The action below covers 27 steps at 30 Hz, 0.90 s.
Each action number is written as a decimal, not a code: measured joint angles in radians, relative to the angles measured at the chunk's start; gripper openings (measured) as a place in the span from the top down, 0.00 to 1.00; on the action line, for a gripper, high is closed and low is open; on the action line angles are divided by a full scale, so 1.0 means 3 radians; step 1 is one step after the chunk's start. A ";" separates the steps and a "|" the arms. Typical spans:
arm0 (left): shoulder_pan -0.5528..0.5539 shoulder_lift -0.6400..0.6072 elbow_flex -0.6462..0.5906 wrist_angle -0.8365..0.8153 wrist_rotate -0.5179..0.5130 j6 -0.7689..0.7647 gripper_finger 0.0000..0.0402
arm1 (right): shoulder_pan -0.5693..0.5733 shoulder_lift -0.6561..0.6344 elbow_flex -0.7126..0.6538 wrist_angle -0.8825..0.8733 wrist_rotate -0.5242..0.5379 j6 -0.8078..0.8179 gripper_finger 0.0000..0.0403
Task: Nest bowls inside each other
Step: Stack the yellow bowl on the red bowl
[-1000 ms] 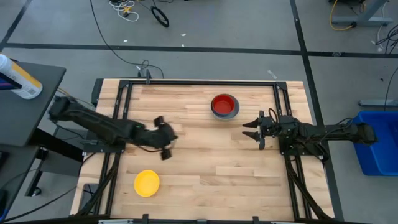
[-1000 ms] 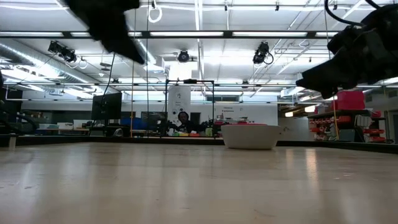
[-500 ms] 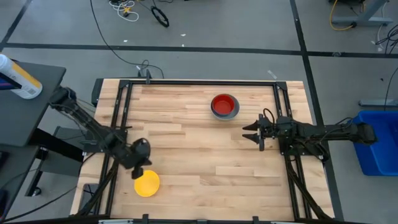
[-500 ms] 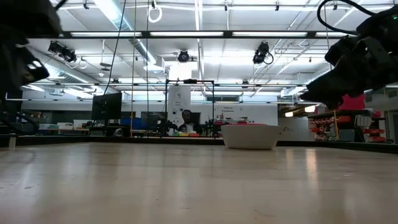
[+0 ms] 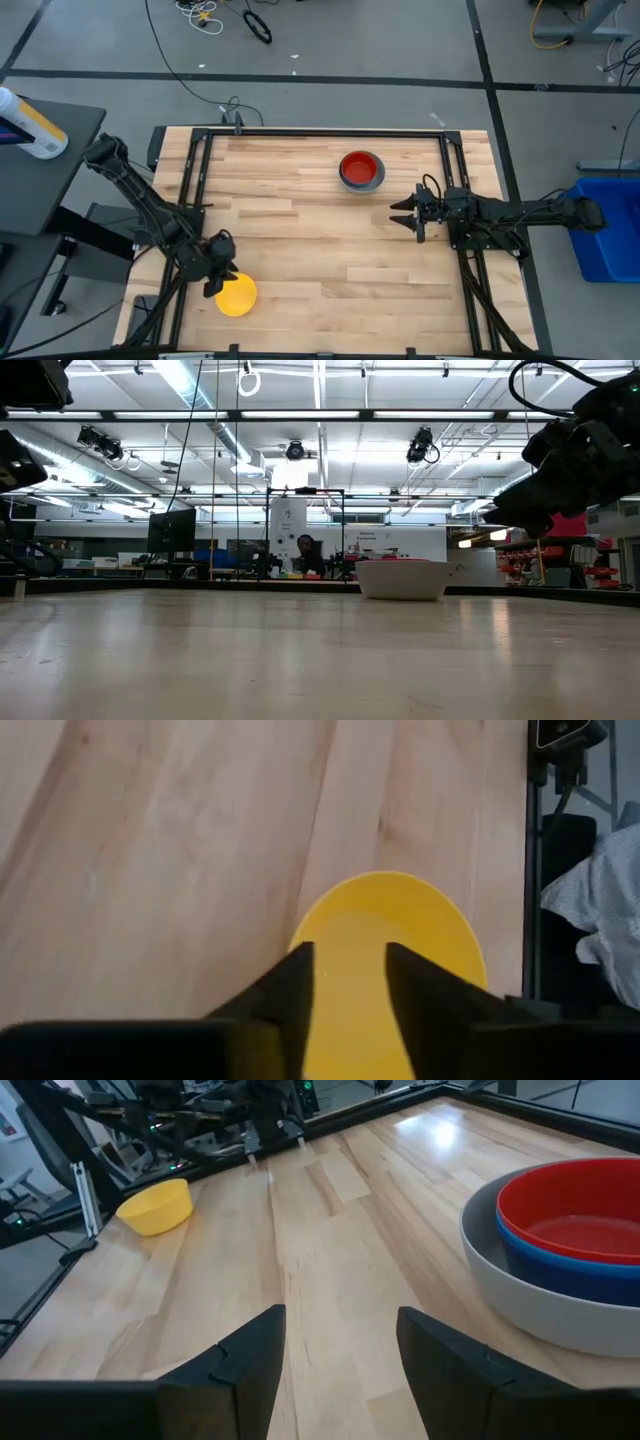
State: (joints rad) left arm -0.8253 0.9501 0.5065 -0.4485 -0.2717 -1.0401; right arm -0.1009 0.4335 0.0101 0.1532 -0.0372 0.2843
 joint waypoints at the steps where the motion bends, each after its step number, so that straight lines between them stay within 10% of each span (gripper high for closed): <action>1: 0.0000 0.0000 0.0001 0.0000 0.0013 -0.0031 0.63 | 0.0000 0.0000 -0.0001 0.0000 0.0000 -0.0001 0.50; 10: 0.0000 0.0174 0.0002 0.0001 0.0030 -0.0078 0.45 | -0.0001 -0.0001 -0.0001 -0.0005 0.0001 0.0000 0.50; 27: 0.0246 0.0990 0.0003 0.0096 0.0198 0.0010 0.63 | -0.0001 -0.0001 -0.0001 -0.0076 0.0002 0.0000 0.51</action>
State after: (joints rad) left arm -0.7517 1.2471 0.5076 -0.4199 -0.2122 -1.0370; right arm -0.1012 0.4332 0.0097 0.1302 -0.0365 0.2844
